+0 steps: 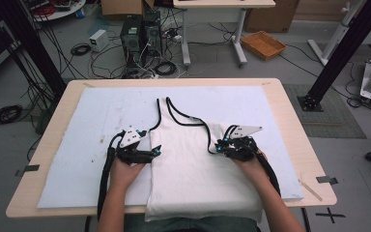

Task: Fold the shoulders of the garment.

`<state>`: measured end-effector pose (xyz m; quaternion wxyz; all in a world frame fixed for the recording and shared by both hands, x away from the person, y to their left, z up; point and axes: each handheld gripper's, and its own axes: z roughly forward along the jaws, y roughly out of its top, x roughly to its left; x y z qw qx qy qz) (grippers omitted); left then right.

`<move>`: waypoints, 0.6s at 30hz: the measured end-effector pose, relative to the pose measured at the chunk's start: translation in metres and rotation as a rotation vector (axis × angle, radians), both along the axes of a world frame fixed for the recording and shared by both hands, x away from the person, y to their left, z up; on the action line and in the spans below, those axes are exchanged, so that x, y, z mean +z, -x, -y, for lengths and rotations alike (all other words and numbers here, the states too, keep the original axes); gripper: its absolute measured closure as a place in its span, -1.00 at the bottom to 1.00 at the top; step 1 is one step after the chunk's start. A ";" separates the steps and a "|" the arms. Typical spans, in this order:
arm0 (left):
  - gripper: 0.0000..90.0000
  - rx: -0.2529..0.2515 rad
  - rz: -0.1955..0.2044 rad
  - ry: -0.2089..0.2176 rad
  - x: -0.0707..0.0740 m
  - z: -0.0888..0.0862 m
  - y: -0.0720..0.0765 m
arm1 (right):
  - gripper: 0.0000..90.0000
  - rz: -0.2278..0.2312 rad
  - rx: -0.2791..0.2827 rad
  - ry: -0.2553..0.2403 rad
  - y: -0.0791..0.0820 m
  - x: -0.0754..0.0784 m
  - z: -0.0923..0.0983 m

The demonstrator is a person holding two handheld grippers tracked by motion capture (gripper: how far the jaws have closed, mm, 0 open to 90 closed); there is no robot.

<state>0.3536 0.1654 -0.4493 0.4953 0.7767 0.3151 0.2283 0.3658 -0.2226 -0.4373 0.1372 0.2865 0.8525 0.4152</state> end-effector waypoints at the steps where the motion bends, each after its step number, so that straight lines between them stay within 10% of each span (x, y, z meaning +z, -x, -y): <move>1: -0.60 -0.002 0.000 0.001 0.000 0.000 0.000 | 0.89 0.003 0.007 0.008 0.000 -0.001 0.001; 10: -0.60 0.003 0.000 0.011 0.000 0.000 0.000 | 0.91 0.078 0.013 -0.016 0.024 0.003 0.019; 18: -0.60 0.006 0.000 0.009 0.000 0.000 0.000 | 0.91 0.043 0.001 -0.027 0.036 -0.007 0.027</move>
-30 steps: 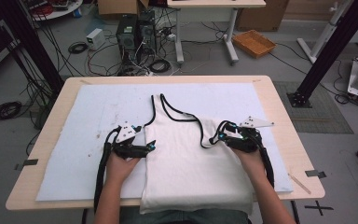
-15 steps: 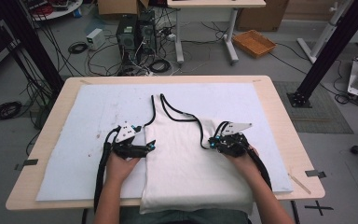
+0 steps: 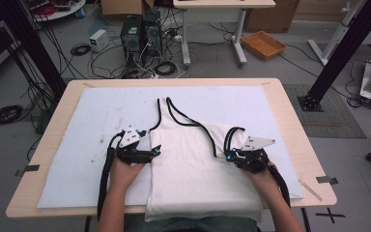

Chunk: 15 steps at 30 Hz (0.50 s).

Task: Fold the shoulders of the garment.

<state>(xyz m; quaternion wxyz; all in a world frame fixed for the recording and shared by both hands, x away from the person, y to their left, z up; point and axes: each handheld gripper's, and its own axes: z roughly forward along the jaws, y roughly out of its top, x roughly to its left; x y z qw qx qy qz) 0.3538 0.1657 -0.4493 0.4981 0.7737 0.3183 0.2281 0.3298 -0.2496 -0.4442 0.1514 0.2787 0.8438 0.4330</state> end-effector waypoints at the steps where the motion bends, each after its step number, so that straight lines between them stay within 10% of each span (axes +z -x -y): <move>1: -0.60 0.000 0.000 0.003 0.000 0.000 0.000 | 0.91 -0.011 0.010 0.024 0.001 -0.002 -0.002; 8: -0.60 -0.003 0.000 0.000 0.000 0.000 0.000 | 0.88 -0.040 0.010 0.080 0.002 -0.007 -0.004; 15: -0.60 -0.003 -0.002 0.003 0.000 0.000 0.000 | -0.01 0.036 -0.067 -0.055 0.000 0.005 0.013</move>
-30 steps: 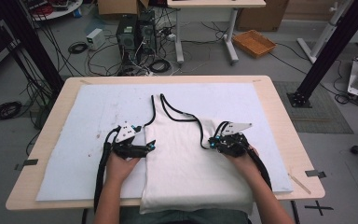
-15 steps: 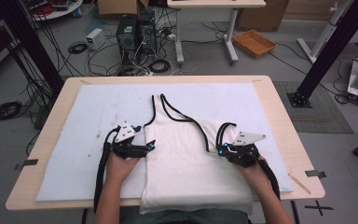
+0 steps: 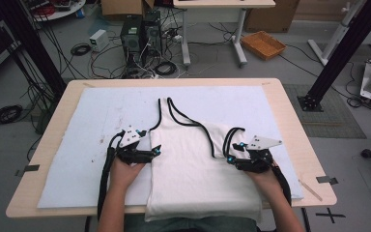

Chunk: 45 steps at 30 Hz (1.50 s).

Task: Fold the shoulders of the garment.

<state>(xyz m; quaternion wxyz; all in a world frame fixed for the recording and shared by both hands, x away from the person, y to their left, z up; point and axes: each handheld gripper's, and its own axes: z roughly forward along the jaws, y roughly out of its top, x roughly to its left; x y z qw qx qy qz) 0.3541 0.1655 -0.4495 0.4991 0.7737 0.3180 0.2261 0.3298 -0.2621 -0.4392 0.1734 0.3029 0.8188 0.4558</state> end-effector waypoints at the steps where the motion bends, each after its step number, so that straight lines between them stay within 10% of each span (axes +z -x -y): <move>1: -0.60 0.000 0.000 -0.002 0.000 0.000 0.000 | -0.06 0.016 -0.022 -0.009 -0.001 0.001 0.003; 13: -0.60 0.004 -0.006 -0.006 0.000 0.000 0.000 | -0.37 -0.008 -0.231 -0.085 -0.015 -0.009 0.041; 26: -0.60 0.003 -0.026 -0.005 0.000 0.000 -0.003 | -0.52 -0.010 -0.240 -0.092 -0.014 -0.010 0.041; 34: -0.59 0.073 -0.075 0.075 0.001 -0.009 -0.009 | -0.56 -0.003 -0.238 -0.092 -0.013 -0.010 0.041; 45: -0.59 0.087 -0.121 -0.003 0.029 0.003 -0.048 | -0.56 0.002 -0.234 -0.080 -0.013 -0.010 0.040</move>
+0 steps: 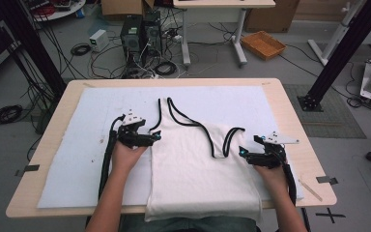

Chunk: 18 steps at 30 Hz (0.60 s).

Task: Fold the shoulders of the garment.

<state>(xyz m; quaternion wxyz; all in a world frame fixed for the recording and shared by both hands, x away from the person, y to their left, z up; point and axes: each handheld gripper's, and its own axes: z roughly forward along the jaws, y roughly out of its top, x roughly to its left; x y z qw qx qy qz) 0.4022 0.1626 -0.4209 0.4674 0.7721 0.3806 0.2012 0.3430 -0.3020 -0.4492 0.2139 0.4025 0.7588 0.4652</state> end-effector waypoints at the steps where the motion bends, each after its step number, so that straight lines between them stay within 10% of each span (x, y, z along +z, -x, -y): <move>1: -0.58 0.001 -0.005 0.001 0.002 0.000 -0.004 | -0.56 0.001 -0.001 0.000 0.000 0.000 0.000; 15: -0.52 0.077 -0.050 0.027 0.002 0.008 -0.060 | -0.56 -0.004 -0.001 0.002 -0.001 0.000 0.000; 18: -0.52 0.093 -0.111 0.007 -0.005 0.010 -0.072 | -0.56 -0.005 0.001 -0.001 -0.001 0.000 0.000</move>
